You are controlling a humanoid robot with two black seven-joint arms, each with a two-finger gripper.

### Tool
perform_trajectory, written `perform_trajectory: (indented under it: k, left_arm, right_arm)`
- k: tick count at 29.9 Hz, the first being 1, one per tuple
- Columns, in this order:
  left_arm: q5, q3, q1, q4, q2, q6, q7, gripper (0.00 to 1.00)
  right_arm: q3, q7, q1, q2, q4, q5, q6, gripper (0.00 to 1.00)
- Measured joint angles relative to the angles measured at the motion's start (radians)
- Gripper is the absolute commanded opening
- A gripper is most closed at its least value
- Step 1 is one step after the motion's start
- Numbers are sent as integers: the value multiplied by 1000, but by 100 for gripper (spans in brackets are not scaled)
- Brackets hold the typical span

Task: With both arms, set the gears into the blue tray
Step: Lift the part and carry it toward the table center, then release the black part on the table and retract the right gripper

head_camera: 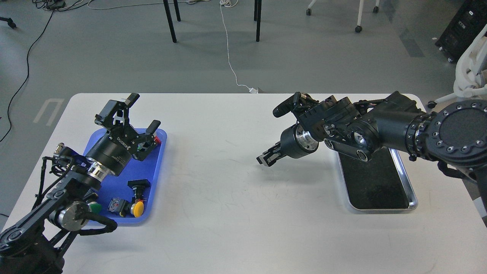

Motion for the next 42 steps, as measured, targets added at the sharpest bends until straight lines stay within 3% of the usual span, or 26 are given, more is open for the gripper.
perform_trajectory:
  k: [15, 27, 36, 38, 40, 42]
  left_arm:
    - [1, 0, 6, 0, 1, 0, 1, 98]
    - [1, -1, 8, 0, -2, 0, 1, 98]
    - [1, -2, 11, 0, -2, 0, 1, 98]
    - [1, -2, 12, 0, -2, 0, 1, 98]
    - [1, -2, 13, 0, -2, 0, 0, 98]
    - [1, -2, 14, 0, -2, 0, -1, 98]
  right_arm:
    - [-3, 0, -29, 0, 47, 0, -102, 22]
    - [-1, 0, -38, 0, 76, 4, -113, 24]
    - [-1, 0, -58, 0, 81, 1, -141, 38]
    - [-1, 0, -65, 0, 80, 1, -153, 48]
    - [-1, 0, -69, 0, 78, 1, -167, 52]
    - [-1, 0, -71, 0, 77, 1, -177, 67]
